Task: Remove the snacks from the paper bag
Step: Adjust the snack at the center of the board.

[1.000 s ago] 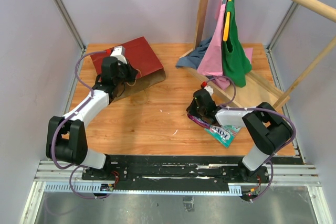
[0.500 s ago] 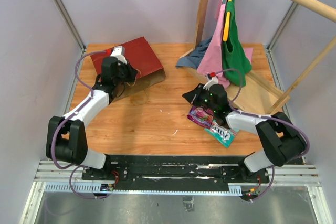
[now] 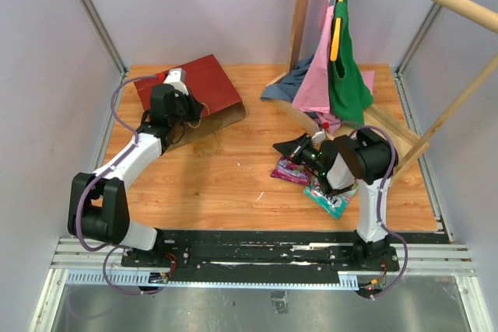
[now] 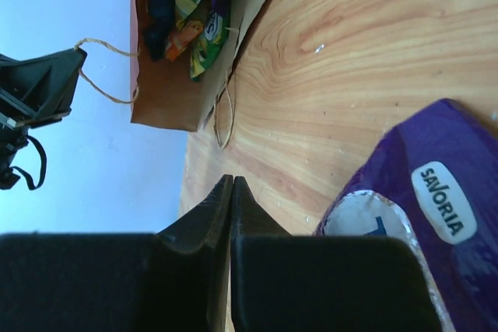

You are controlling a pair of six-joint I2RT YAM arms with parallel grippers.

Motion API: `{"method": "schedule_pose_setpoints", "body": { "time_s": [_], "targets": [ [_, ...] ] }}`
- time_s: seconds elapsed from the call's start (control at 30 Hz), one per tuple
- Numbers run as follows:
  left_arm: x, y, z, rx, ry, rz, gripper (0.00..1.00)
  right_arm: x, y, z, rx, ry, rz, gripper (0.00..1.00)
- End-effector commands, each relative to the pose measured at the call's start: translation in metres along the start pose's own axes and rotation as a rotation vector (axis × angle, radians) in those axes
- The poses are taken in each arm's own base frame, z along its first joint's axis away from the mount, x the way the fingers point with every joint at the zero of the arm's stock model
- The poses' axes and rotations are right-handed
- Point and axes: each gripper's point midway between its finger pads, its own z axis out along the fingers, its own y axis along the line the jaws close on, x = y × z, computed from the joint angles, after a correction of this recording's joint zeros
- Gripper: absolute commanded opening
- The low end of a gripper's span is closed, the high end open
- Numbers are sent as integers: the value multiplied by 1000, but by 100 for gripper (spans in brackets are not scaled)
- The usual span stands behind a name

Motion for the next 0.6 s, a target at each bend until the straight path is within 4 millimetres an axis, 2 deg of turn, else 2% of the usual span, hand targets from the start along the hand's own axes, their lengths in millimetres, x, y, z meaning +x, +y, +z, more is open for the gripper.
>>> {"method": "schedule_pose_setpoints", "body": {
  "time_s": [0.0,0.23,0.37,0.57],
  "targets": [
    [-22,-3,-8,3,-65,22,0,18,-25,-21,101,40,-4,1],
    [-20,-6,-5,20,-55,11,1,5,-33,-42,234,-31,-57,1],
    [-22,-7,-8,21,-63,12,1,8,-44,-60,320,-36,-92,1],
    [-22,-8,-8,27,-63,9,0,-1,-51,-81,450,-51,-197,1]
  ]
}}
